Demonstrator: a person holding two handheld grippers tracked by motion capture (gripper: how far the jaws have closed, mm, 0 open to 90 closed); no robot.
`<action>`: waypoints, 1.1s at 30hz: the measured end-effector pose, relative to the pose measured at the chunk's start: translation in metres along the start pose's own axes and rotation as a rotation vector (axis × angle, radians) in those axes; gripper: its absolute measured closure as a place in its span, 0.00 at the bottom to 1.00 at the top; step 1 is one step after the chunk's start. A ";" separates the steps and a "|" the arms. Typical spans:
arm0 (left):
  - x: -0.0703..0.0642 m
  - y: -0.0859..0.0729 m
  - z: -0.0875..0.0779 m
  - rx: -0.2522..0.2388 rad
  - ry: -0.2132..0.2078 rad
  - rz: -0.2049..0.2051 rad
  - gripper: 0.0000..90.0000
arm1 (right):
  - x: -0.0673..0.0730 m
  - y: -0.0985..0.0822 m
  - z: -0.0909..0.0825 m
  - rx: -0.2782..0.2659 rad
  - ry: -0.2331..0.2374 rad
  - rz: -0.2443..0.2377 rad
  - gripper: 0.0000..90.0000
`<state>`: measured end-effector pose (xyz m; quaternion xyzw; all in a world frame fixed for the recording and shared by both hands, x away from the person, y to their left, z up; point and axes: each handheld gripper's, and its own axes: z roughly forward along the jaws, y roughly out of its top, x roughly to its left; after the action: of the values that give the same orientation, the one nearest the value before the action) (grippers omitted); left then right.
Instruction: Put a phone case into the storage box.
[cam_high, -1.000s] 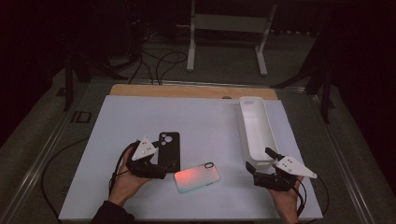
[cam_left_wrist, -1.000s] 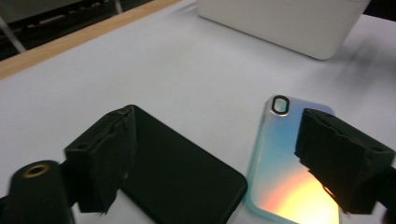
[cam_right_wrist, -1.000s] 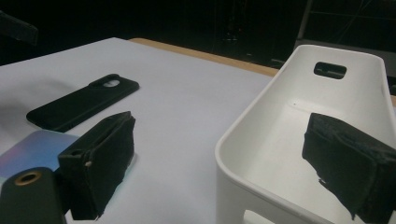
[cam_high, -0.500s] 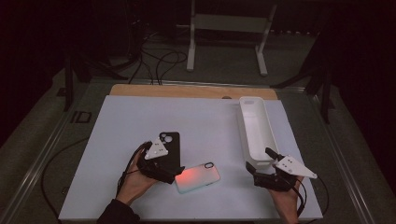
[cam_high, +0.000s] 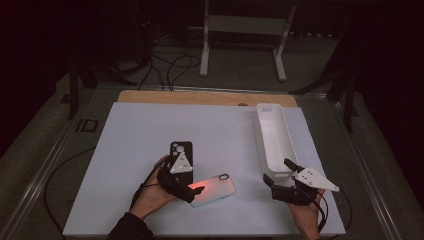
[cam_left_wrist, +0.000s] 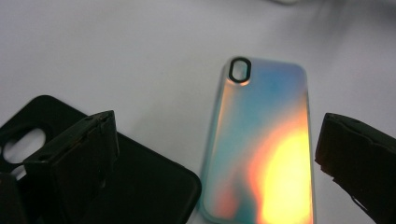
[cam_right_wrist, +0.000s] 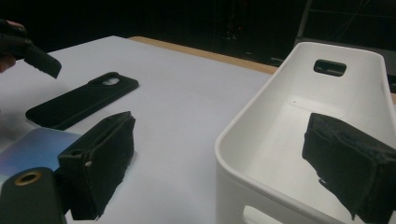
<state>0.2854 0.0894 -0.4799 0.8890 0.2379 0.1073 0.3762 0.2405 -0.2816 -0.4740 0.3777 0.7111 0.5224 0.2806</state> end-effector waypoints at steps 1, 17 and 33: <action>-0.001 0.000 0.002 0.012 -0.003 0.005 0.00 | 0.000 0.000 0.000 -0.001 -0.001 0.000 0.10; -0.012 0.004 0.034 0.177 -0.061 0.041 0.00 | 0.000 -0.001 0.000 0.001 -0.003 0.004 0.10; -0.021 0.006 0.051 0.267 -0.104 0.072 0.03 | -0.001 -0.002 0.001 0.007 -0.003 0.008 0.10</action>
<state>0.2883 0.0438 -0.5115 0.9435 0.1982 0.0422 0.2623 0.2410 -0.2826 -0.4761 0.3822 0.7110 0.5205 0.2783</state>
